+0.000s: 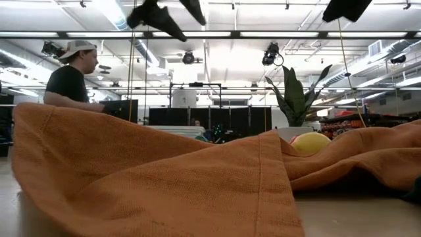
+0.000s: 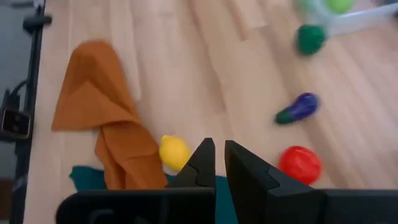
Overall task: Pick and placing Produce into tupperware
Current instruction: Put the yellow lemon into the transparent bin
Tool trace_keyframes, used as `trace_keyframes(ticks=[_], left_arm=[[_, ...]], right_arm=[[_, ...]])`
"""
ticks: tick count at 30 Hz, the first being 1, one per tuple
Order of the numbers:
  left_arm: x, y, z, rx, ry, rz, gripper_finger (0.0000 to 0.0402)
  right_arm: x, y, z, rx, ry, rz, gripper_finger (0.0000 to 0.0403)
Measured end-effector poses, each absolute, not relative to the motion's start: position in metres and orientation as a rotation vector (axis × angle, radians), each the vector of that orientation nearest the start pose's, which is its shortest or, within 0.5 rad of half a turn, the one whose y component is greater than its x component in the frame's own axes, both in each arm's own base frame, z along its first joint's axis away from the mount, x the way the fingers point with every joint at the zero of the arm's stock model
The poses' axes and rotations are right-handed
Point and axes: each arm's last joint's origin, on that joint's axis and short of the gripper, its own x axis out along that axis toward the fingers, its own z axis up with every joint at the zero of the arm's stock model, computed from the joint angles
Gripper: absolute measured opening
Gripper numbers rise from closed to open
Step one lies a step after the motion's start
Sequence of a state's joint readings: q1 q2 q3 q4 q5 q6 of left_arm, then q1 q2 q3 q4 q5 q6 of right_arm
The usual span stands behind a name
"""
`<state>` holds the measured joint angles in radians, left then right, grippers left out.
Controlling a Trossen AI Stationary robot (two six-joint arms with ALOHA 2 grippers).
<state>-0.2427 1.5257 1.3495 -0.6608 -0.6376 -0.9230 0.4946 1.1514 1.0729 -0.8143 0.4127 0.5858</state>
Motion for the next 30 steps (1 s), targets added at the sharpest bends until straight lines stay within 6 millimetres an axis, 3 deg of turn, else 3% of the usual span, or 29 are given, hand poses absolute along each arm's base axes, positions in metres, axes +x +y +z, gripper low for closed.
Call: trace_keyframes(ticks=[7,20,24,30], left_arm=[[0.296,-0.08,0.306,-0.489,0.588,0.767,0.0252],[0.267,-0.115,0.301,-0.474,0.566,0.83,0.0233],[0.262,-0.123,0.301,-0.493,0.538,0.826,0.0233],[0.259,-0.126,0.301,-0.483,0.541,0.826,0.0231]], right_arm=[[0.233,0.091,0.29,0.174,0.902,-0.055,0.0036],[0.273,0.085,0.244,0.198,1.076,-0.071,0.0207],[0.275,0.088,0.234,0.283,1.11,-0.136,0.0207],[0.27,0.096,0.24,0.338,1.116,-0.071,0.0187]])
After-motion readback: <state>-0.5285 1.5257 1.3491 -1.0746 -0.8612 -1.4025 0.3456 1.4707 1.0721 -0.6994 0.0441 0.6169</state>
